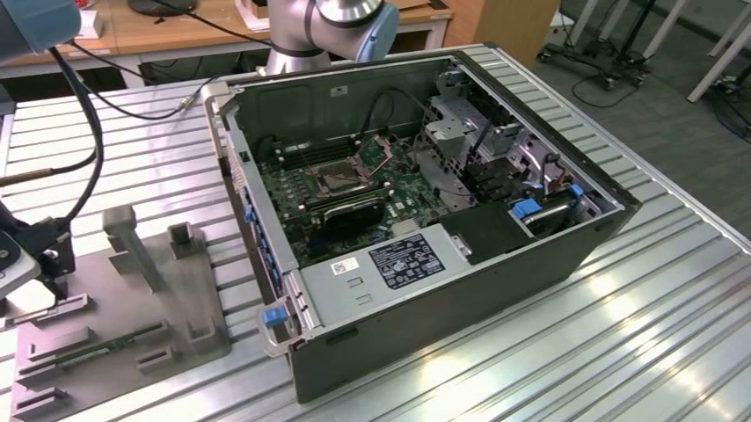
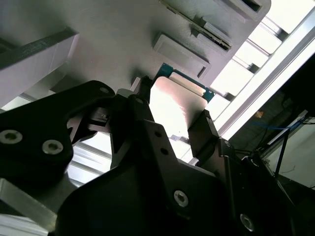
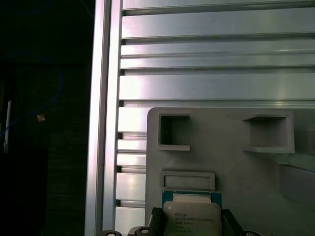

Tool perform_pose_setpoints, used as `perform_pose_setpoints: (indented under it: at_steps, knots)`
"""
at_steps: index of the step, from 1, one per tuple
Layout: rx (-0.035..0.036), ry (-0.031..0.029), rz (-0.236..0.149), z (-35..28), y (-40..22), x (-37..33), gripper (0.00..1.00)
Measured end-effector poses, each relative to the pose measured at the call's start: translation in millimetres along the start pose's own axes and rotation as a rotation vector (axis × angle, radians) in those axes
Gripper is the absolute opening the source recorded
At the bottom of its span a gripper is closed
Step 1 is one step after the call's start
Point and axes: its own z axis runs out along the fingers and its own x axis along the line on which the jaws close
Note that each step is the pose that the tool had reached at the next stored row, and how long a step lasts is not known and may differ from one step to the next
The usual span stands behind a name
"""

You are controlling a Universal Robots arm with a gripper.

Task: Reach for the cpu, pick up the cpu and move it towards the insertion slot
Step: 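Pick up the cpu and move it towards the insertion slot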

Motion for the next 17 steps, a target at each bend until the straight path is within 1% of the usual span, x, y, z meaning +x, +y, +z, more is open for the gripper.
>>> perform_pose_setpoints:
  at_steps: [7,11,17]
  knots:
    - [-0.0015,0.0003,0.000,-3.4,0.1,0.0,0.55]
    - [-0.0016,0.0005,0.000,-6.5,0.3,0.0,0.55]
    - [-0.0017,0.0005,0.000,-8.9,0.4,0.0,0.55]
